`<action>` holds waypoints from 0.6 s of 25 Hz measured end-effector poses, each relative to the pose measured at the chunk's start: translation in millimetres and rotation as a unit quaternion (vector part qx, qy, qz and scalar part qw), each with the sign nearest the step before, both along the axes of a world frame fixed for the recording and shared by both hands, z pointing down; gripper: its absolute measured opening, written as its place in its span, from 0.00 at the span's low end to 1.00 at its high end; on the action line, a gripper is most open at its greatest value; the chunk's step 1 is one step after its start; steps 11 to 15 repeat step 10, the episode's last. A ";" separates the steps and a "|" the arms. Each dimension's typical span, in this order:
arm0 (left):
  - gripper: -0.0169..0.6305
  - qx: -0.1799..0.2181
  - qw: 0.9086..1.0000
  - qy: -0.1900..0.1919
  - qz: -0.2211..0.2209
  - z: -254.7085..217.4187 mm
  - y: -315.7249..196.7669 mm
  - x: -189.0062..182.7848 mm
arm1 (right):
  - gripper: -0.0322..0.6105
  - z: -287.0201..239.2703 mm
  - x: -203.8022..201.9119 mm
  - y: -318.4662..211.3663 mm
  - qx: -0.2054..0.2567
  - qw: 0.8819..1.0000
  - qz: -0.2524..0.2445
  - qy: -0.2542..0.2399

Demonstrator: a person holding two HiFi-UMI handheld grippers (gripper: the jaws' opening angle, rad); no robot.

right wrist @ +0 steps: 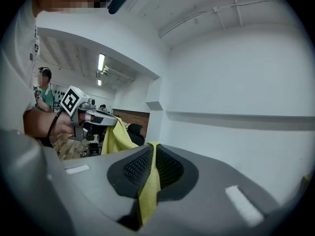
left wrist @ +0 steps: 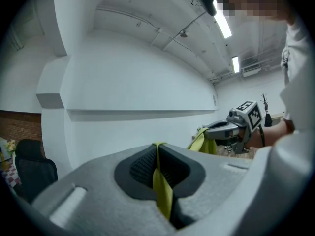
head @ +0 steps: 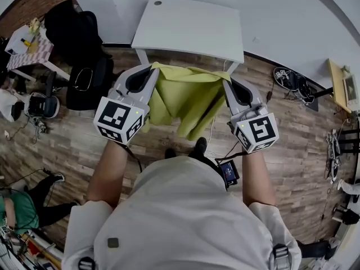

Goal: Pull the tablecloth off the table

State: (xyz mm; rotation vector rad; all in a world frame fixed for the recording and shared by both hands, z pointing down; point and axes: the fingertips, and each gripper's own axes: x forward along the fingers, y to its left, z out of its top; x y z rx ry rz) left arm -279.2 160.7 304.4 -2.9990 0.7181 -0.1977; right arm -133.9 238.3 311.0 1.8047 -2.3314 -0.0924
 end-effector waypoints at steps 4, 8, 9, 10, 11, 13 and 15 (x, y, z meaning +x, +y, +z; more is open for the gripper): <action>0.03 0.001 1.000 0.003 0.004 1.8 10.7 -13.6 | 0.08 1.2 -14.2 10.1 0.002 1.000 0.003 0.003; 0.03 0.002 1.000 0.007 0.008 4.7 18.2 -26.5 | 0.08 3.0 -27.6 17.6 0.005 1.000 0.006 0.006; 0.03 0.001 1.000 0.007 0.008 5.5 18.3 -28.4 | 0.08 3.4 -29.8 17.7 0.004 1.000 0.006 0.007; 0.03 0.001 1.000 0.008 0.009 6.3 18.3 -30.2 | 0.08 3.8 -31.9 17.6 0.004 1.000 0.006 0.008; 0.03 0.001 1.000 0.008 0.009 6.3 18.3 -30.2 | 0.08 3.8 -31.9 17.6 0.004 1.000 0.006 0.008; 0.03 0.001 1.000 0.008 0.009 6.3 18.3 -30.2 | 0.08 3.8 -31.9 17.6 0.004 1.000 0.006 0.008; 0.03 0.001 1.000 0.008 0.009 6.3 18.3 -30.2 | 0.08 3.8 -31.9 17.6 0.004 1.000 0.006 0.008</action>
